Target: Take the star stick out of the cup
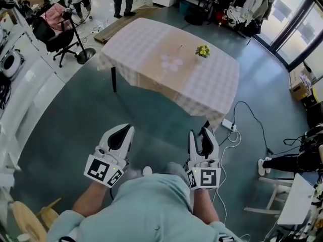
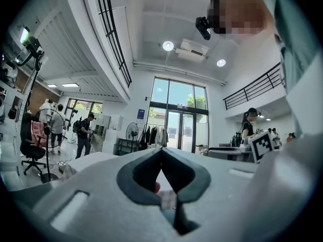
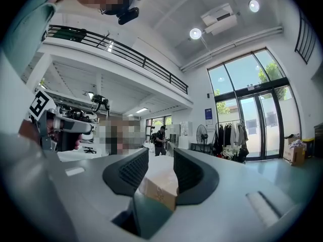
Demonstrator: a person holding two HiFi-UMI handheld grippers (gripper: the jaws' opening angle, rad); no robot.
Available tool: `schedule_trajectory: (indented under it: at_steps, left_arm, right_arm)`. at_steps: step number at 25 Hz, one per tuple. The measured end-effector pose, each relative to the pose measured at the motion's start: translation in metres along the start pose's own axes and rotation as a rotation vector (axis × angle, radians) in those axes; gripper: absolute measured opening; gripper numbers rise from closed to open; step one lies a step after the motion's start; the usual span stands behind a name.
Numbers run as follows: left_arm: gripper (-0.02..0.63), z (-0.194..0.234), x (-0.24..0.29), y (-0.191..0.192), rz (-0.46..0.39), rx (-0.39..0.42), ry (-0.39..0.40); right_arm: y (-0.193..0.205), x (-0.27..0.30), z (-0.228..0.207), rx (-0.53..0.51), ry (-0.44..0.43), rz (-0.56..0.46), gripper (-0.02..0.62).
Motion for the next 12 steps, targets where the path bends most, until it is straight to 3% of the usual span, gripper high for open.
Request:
schedule_trajectory:
  at_steps: [12]
  left_arm:
    - [0.005,0.025,0.024,0.004,-0.002,-0.022,0.001]
  right_arm:
    - [0.010,0.030,0.002,0.007,-0.022,0.030,0.133]
Point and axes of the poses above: the fingertips, and each gripper's own axes: x forward along the fingers, z to its left, y out of its underside, the point moved 6 cm from there along -x, backward along the fingers, and after that the axes turned 6 degrees about -x, right-handed, at the moved point
